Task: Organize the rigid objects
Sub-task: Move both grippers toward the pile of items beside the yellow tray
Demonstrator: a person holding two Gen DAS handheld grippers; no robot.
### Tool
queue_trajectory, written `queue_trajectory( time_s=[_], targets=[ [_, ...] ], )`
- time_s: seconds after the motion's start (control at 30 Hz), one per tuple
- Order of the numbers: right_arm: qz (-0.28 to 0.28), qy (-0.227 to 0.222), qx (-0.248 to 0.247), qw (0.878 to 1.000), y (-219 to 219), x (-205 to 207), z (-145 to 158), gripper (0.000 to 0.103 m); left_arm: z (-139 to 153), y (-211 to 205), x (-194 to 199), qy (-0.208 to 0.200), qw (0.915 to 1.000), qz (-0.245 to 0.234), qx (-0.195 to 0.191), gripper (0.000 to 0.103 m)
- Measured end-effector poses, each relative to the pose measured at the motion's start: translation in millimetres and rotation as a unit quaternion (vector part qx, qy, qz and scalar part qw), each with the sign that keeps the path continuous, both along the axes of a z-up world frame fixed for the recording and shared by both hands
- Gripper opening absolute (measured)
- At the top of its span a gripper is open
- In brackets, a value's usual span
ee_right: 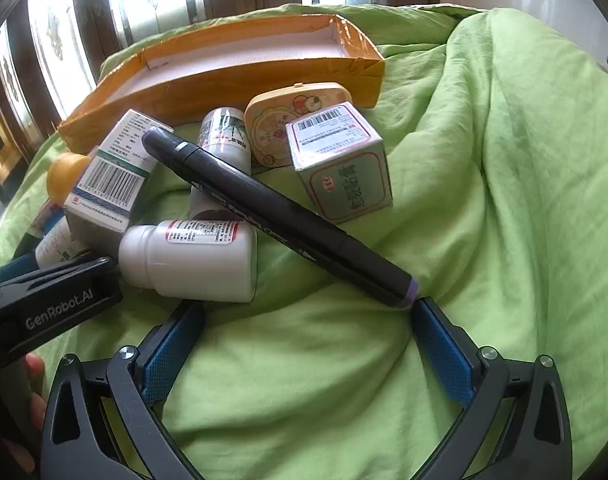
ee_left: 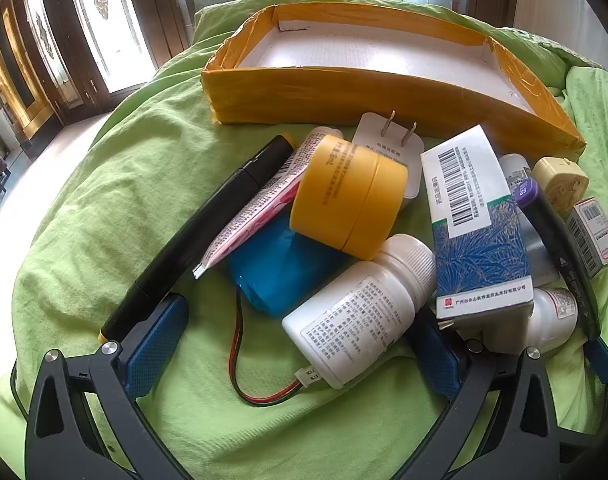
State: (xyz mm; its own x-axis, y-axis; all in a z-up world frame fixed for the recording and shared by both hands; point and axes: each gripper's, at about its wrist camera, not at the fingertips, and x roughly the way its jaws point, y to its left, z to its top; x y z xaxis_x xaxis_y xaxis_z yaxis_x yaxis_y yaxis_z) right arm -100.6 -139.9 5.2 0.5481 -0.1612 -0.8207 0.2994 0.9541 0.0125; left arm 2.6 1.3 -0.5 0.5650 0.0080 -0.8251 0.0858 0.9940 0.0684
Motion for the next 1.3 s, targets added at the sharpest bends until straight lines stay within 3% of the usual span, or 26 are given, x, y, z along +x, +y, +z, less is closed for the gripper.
queue_trajectory(
  time_s=[0.3, 0.37, 0.47, 0.53, 0.6, 0.7, 0.77, 0.9, 1.07, 1.3],
  targets=[
    [0.001, 0.025, 0.013, 1.0, -2.3, 9.7, 4.0, 0.102, 6.6, 1.8, -8.3, 0.006, 1.0, -0.002, 0.003, 0.103],
    [0.005, 0.042, 0.043, 0.998, -8.9, 8.1, 6.8, 0.102, 17.0, 5.7, -14.8, 0.001, 1.0, 0.003, 0.006, 0.103],
    [0.023, 0.04, 0.118, 0.992, -17.2, -0.4, 20.0, 0.1, 45.3, 21.0, -34.7, -0.044, 0.9987, 0.023, -0.013, 0.103],
    [0.037, 0.011, 0.151, 0.988, -18.3, -11.1, 37.3, 0.1, 62.5, 35.6, -50.7, -0.07, 0.9963, 0.038, -0.031, 0.103],
    [0.052, -0.047, 0.152, 0.986, -17.2, -26.1, 65.1, 0.1, 75.4, 55.3, -65.2, -0.088, 0.9933, 0.056, -0.051, 0.103],
    [0.052, -0.145, 0.106, 0.982, -18.0, -50.2, 105.8, 0.101, 80.4, 85.5, -75.8, -0.079, 0.9885, 0.083, -0.098, 0.103],
    [0.042, -0.174, 0.077, 0.981, -20.3, -58.9, 117.7, 0.101, 78.2, 91.5, -72.1, -0.065, 0.9868, 0.092, -0.116, 0.103],
    [0.038, -0.174, 0.052, 0.983, -22.2, -47.9, 119.5, 0.101, 74.8, 63.4, -59.5, -0.055, 0.9932, 0.061, -0.083, 0.103],
    [0.052, -0.121, 0.079, 0.988, -13.9, -37.5, 95.3, 0.101, 76.7, 29.5, -63.1, -0.066, 0.9971, 0.002, -0.039, 0.103],
    [0.063, -0.126, 0.071, 0.988, -14.1, -48.5, 102.0, 0.101, 76.1, 20.2, -61.4, -0.062, 0.9977, -0.011, -0.024, 0.103]
  ],
)
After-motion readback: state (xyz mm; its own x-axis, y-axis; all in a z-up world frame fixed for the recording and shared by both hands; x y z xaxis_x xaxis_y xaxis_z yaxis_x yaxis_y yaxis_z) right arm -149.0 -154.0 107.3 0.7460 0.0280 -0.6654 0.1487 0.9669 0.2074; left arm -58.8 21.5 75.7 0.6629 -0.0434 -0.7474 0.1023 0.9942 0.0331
